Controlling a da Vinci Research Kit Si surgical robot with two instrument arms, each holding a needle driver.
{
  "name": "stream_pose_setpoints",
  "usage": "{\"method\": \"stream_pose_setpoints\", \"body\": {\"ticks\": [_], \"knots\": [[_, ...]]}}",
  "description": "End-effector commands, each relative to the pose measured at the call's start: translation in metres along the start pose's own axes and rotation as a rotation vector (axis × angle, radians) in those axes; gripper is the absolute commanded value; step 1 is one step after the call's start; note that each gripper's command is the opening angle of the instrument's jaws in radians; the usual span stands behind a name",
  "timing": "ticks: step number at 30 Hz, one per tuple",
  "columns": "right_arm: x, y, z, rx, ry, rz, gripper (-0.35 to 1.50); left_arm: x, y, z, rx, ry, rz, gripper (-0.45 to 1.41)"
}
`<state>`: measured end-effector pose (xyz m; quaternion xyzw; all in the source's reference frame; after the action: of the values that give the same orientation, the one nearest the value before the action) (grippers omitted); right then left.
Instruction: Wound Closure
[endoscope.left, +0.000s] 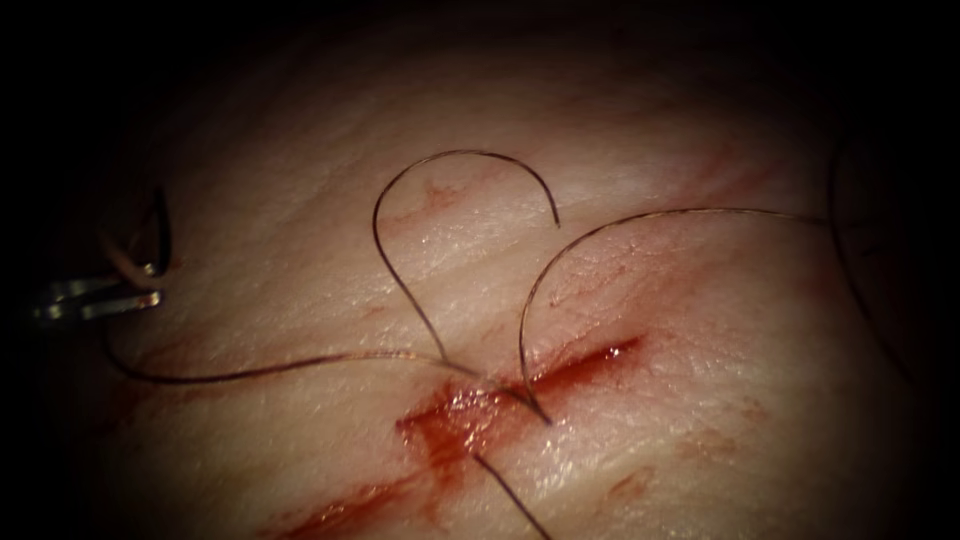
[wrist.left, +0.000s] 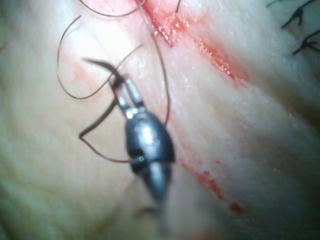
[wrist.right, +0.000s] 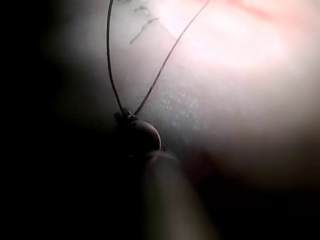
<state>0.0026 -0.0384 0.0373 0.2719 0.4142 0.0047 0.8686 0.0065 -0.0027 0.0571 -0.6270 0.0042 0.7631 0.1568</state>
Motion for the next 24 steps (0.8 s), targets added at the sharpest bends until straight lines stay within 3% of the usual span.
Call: {"method": "stream_pose_setpoints", "body": {"ticks": [1,6,8,10,11,14,17,24], "knots": [[0.0001,0.0010,0.0010,-0.071,0.016,0.013,1.38,-0.0006,0.0004,0.0006,-0.001,0.001,-0.002,-0.45],[-0.0015,0.0035,-0.0005,-0.122,0.023,0.047,1.45,-0.0006,0.0004,0.0005,-0.001,0.001,-0.002,-0.45],[-0.0046,0.0048,-0.0025,-0.154,0.015,0.058,1.47,-0.0006,0.0004,0.0005,-0.001,0.001,-0.002,-0.45],[-0.0071,0.0060,-0.0040,-0.179,0.006,0.082,1.43,-0.0006,0.0004,0.0006,-0.003,0.002,-0.002,-0.45],[-0.0084,0.0072,-0.0048,-0.194,-0.006,0.084,1.30,-0.0006,0.0004,0.0007,-0.002,0.002,-0.002,-0.45],[-0.0090,0.0085,-0.0049,-0.214,-0.010,0.076,1.27,-0.0006,0.0004,0.0007,-0.002,0.002,-0.002,-0.45],[-0.0087,0.0127,-0.0023,-0.265,0.013,0.061,1.28,-0.0006,0.0004,0.0008,-0.001,0.002,-0.003,-0.45],[-0.0067,0.0165,0.0029,-0.237,0.094,0.054,1.27,-0.0005,0.0004,0.0007,-0.002,0.002,-0.003,-0.45]]}}
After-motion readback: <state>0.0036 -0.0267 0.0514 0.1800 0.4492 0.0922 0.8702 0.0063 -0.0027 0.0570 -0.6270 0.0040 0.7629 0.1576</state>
